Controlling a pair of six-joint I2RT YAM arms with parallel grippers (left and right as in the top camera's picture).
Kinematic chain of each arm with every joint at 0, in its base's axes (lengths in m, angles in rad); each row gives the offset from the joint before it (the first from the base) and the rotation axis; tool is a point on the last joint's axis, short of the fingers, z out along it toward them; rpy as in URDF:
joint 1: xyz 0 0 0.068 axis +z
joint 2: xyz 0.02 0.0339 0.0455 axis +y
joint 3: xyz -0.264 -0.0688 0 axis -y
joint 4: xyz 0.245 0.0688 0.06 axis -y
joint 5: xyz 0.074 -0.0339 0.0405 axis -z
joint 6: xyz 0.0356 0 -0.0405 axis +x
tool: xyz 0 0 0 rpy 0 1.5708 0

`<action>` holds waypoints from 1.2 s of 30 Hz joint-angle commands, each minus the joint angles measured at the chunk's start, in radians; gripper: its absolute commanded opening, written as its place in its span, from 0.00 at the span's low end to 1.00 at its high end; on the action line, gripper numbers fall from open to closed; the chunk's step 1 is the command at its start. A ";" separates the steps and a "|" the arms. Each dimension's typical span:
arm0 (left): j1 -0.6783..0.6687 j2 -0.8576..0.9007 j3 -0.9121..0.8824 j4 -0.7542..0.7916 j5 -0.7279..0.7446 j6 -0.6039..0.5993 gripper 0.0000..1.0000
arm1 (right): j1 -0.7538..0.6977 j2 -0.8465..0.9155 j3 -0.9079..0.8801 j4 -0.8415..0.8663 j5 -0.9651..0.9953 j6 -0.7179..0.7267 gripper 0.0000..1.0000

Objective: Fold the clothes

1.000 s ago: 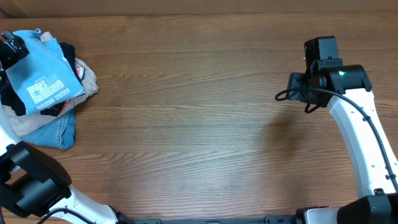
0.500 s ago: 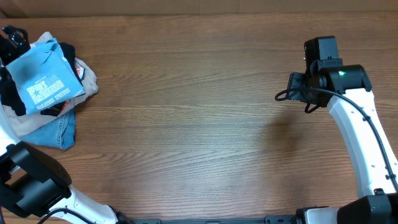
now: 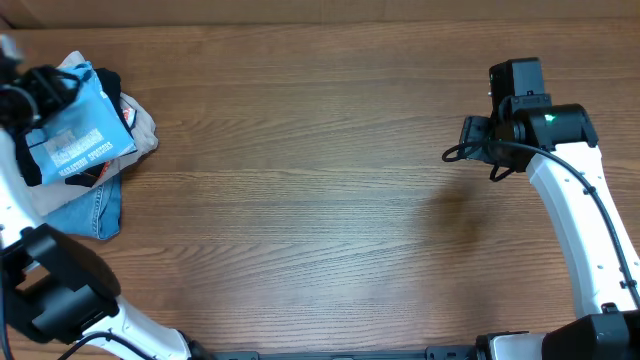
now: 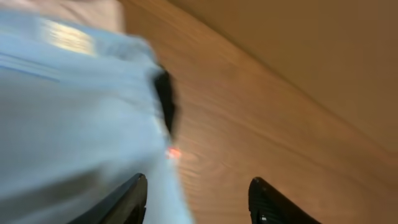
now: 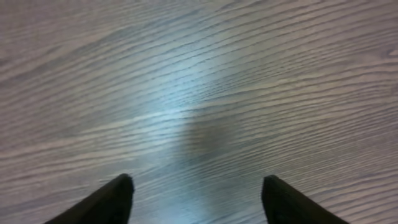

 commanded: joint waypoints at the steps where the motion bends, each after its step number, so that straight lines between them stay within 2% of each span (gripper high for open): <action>1: -0.122 -0.035 0.021 -0.051 0.025 0.060 0.58 | -0.004 -0.020 0.006 0.018 -0.007 0.003 0.75; 6: -0.317 -0.036 0.021 -0.135 -0.121 0.104 0.68 | -0.004 -0.014 0.006 0.066 -0.103 -0.063 0.82; 10: -0.462 -0.036 0.021 -0.192 -0.180 0.119 0.79 | -0.004 -0.004 0.006 0.100 -0.151 -0.078 0.96; 11: -0.498 -0.035 0.021 -0.200 -0.201 0.119 0.85 | -0.004 -0.001 0.006 0.109 -0.157 -0.078 1.00; 12: -0.530 -0.036 0.021 -0.206 -0.224 0.119 0.98 | -0.004 0.000 0.006 0.123 -0.164 -0.077 1.00; 13: -0.556 -0.035 0.021 -0.210 -0.248 0.118 1.00 | -0.004 0.002 0.006 0.136 -0.171 -0.077 1.00; 16: -0.630 -0.036 0.021 -0.216 -0.321 0.117 1.00 | -0.004 0.002 0.006 0.196 -0.184 -0.077 1.00; 21: -0.694 -0.036 0.021 -0.283 -0.334 0.117 1.00 | -0.004 0.002 0.006 0.228 -0.185 -0.077 1.00; 28: -0.700 -0.036 0.021 -0.469 -0.334 0.089 1.00 | -0.004 0.002 0.006 0.140 -0.185 -0.021 1.00; 36: -0.701 -0.047 0.021 -0.557 -0.335 0.080 1.00 | -0.002 -0.012 0.006 0.018 -0.185 0.058 1.00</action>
